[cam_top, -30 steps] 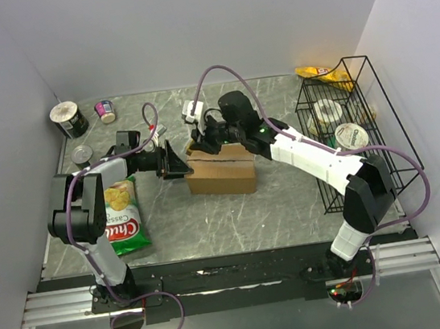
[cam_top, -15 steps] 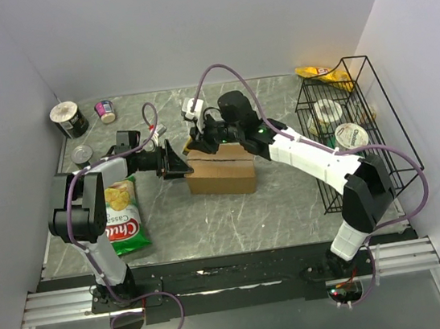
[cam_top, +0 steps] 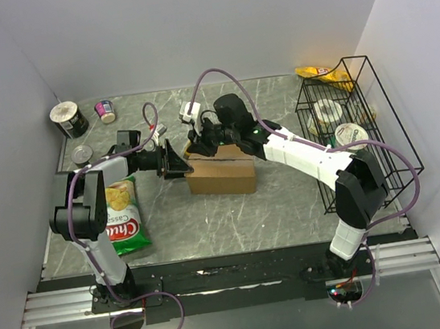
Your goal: Unpack the express box
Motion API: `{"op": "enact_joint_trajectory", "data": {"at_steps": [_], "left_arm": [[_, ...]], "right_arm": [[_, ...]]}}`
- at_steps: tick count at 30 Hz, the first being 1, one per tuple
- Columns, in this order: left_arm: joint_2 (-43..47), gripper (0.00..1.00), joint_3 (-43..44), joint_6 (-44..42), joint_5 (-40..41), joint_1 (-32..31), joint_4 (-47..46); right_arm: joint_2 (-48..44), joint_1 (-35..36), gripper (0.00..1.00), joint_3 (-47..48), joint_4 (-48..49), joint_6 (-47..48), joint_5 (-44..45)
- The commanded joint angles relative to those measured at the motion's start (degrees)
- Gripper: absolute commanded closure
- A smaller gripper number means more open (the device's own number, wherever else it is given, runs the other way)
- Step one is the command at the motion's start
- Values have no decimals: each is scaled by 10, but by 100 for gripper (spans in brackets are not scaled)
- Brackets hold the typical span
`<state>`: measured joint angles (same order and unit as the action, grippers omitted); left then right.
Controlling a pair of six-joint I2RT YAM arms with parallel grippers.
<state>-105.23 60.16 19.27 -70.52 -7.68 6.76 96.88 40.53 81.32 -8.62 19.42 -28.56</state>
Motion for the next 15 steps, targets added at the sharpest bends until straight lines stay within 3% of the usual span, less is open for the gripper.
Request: {"op": "enact_joint_trajectory", "data": {"at_steps": [1,15], "left_arm": [[-16,17,12,-12,11,-2,12],[-19,17,10,-5,7,-1,4]], "right_arm": [[-6,5,100,5,23,2,3],[-13,5,100,6,-18,25,41]]}}
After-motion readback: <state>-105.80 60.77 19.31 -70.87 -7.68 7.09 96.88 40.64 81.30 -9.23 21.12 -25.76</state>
